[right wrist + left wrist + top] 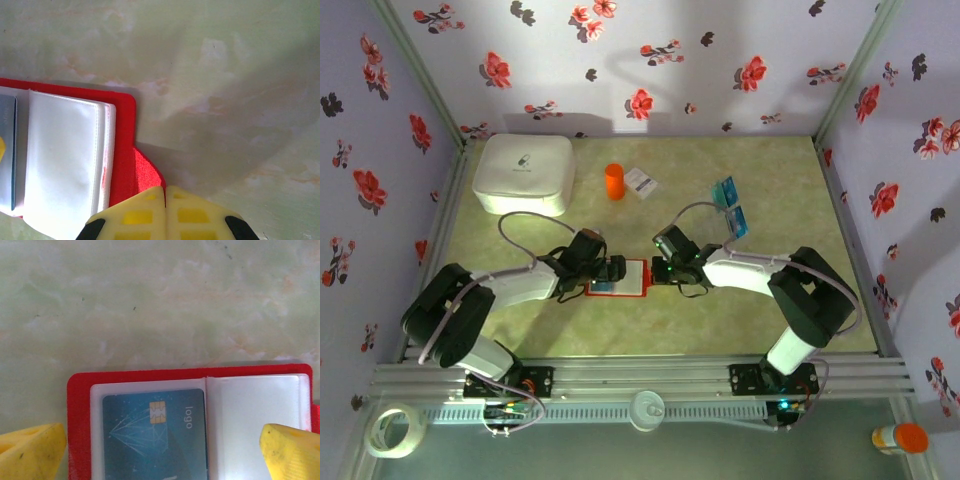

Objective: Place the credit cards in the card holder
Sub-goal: Close the card holder at the center of the table.

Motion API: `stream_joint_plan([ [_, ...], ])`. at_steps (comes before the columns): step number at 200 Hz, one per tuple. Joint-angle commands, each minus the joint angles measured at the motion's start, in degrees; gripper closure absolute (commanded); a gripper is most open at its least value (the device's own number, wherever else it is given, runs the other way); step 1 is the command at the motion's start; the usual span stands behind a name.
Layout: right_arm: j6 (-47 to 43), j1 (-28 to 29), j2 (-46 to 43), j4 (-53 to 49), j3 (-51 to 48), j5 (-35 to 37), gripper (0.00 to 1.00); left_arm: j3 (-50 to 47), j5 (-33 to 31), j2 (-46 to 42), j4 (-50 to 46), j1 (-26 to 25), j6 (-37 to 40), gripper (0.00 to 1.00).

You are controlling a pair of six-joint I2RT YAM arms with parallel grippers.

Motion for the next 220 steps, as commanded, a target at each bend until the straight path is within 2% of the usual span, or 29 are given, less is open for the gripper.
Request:
stream_joint_plan([
  [1,1.02,-0.23,1.32,1.06,-0.61,-0.54,1.00,0.59,-1.21,1.12,1.35,0.50,0.49,0.00],
  [39,1.17,-0.20,1.83,1.58,-0.70,-0.86,1.00,0.22,-1.13,1.92,2.69,0.50,1.23,0.00],
  [73,1.41,-0.28,2.80,2.10,-0.61,-1.10,1.00,-0.88,3.55,0.91,7.62,0.48,2.48,0.00],
  [138,1.88,-0.69,4.27,3.65,-0.26,-1.93,1.00,-6.18,9.62,-11.41,17.18,0.40,-1.94,0.00],
  [163,2.18,-1.10,5.02,4.55,-0.04,-2.88,1.00,-5.76,12.08,-10.06,20.00,-0.85,-3.99,0.00],
  [220,1.80,-4.21,4.46,5.35,1.29,-5.68,1.00,-5.13,11.78,-3.68,26.52,-5.01,-7.02,0.00],
])
